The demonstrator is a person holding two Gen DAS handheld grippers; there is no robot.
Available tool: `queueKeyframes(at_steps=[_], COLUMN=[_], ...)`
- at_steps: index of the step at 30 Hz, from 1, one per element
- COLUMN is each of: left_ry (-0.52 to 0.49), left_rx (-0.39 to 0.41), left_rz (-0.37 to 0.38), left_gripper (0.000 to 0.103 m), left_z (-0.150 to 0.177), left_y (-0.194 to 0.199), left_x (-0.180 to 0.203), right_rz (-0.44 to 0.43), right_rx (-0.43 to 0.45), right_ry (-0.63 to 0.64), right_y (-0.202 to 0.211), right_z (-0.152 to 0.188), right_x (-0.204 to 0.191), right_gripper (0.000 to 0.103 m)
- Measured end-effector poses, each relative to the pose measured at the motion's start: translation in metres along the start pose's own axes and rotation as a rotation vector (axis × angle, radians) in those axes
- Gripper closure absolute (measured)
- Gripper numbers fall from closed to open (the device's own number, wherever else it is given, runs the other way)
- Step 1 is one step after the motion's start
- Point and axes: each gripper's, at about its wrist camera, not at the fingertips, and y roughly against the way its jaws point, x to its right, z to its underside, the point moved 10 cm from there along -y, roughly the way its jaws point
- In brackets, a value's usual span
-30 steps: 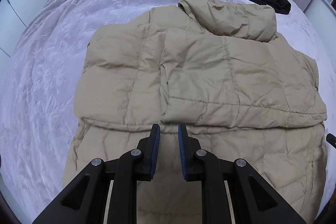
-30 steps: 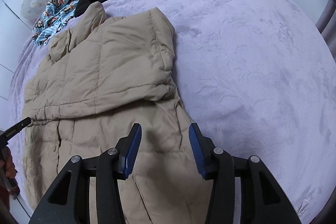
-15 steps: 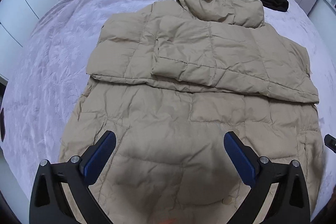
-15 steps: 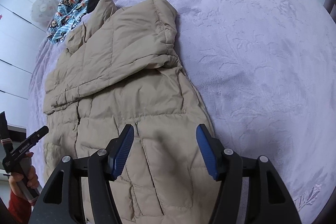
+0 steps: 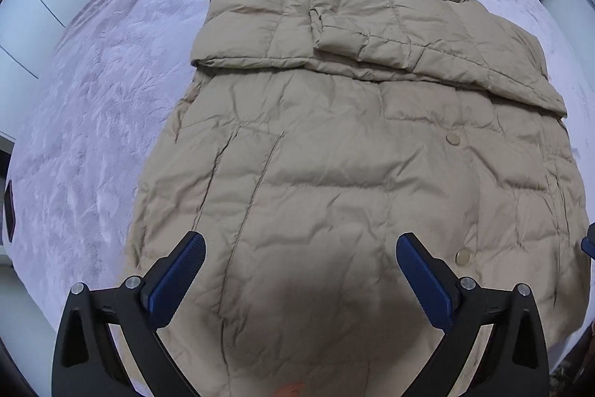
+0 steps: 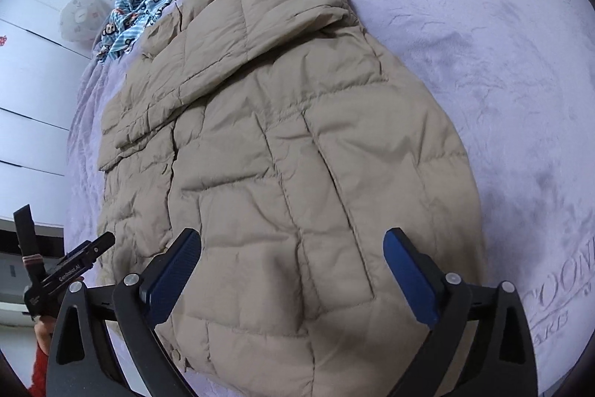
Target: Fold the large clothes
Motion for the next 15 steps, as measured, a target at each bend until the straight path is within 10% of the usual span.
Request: queueKeyframes(at_steps=[15], left_ry=[0.020], left_rx=[-0.083], left_rz=[0.085], left_gripper=[0.000], left_z=[0.083], left_y=[0.026], left_x=[-0.069], right_rz=[-0.165], right_rx=[-0.034], right_ry=[-0.310], right_y=[0.032], right_z=[0.094], right_x=[-0.026], right_gripper=[0.000])
